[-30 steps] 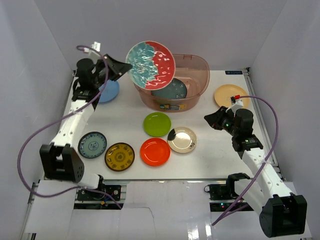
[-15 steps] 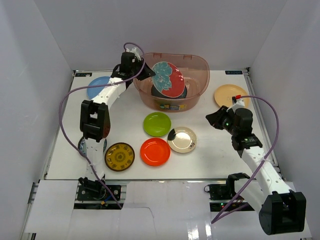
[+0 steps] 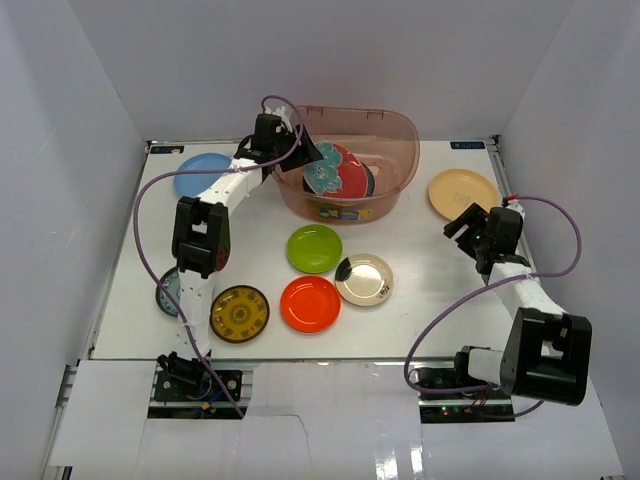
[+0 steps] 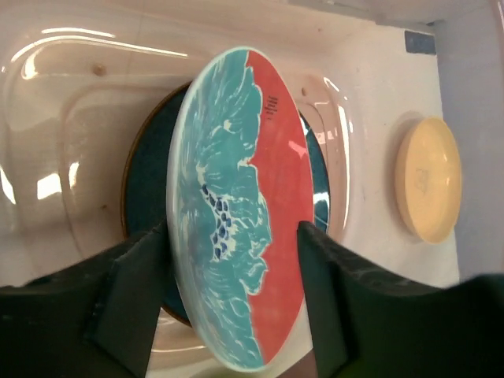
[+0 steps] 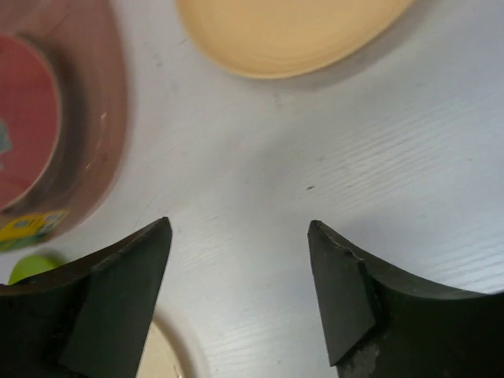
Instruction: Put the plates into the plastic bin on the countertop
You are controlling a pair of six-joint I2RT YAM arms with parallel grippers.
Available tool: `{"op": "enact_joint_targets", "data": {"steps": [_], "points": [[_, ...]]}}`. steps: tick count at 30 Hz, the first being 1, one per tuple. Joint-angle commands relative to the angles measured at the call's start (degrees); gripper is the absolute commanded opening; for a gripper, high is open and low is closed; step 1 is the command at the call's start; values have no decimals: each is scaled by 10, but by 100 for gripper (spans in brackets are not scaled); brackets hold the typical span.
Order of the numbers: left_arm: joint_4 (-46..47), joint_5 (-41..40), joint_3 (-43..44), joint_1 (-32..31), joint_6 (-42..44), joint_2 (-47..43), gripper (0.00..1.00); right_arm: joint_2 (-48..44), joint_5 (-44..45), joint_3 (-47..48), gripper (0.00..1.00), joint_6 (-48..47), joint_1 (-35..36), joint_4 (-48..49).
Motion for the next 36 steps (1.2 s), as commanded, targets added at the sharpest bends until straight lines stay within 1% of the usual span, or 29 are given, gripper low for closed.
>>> {"op": "enact_joint_targets", "data": {"steps": [1, 2, 3, 4, 5, 8, 12, 14, 17, 19, 20, 23, 25, 26, 27, 28, 31, 32, 33, 34, 35, 36], "points": [[39, 21, 20, -9, 9, -65, 75, 46, 77, 32, 81, 14, -43, 49], [34, 10, 18, -9, 13, -72, 83, 56, 80, 38, 84, 20, -52, 50], [32, 4, 16, -9, 24, -84, 87, 77, 78, 42, 85, 31, -72, 61], [27, 1, 13, -9, 31, -89, 95, 87, 87, 43, 85, 36, -79, 72], [20, -7, 15, -10, 45, -94, 98, 98, 95, 50, 85, 45, -89, 80], [3, -17, 13, -9, 65, -108, 98, 157, 106, 89, 86, 53, -100, 92], [-34, -35, 34, -10, 125, -115, 98, 258, 117, 149, 86, 60, -101, 94], [-68, -36, 50, -10, 169, -116, 98, 284, 115, 168, 86, 61, -101, 96], [-90, -14, 45, -10, 207, -122, 98, 328, 112, 197, 84, 70, -102, 97], [-115, 0, 47, -9, 224, -119, 98, 353, 110, 212, 80, 77, -101, 97], [-124, 3, 51, -9, 227, -113, 98, 363, 109, 217, 77, 80, -101, 97], [-150, 15, 56, -9, 232, -101, 98, 375, 101, 230, 65, 86, -102, 98], [-149, -4, 46, -9, 221, -107, 98, 377, 95, 235, 37, 87, -102, 99], [-145, -10, 41, -9, 213, -113, 98, 371, 91, 236, 17, 86, -103, 100], [-141, -20, 28, -9, 208, -130, 98, 365, 84, 237, 12, 86, -104, 102], [-127, -51, 20, -9, 204, -144, 98, 355, 80, 232, 8, 86, -104, 109], [-96, -120, -19, -7, 180, -200, 98, 297, 60, 215, 8, 89, -104, 141], [-91, -161, -30, -2, 172, -213, 98, 280, 57, 210, 8, 89, -104, 151], [-87, -175, -42, 3, 150, -225, 98, 239, 59, 207, 8, 89, -104, 159], [-78, -197, -72, 10, 135, -248, 98, 219, 64, 208, 8, 86, -104, 158], [-64, -207, -94, 30, 98, -271, 98, 181, 68, 210, 8, 85, -104, 159], [-64, -203, -117, 45, 74, -271, 98, 164, 68, 213, 8, 84, -104, 159]]}}
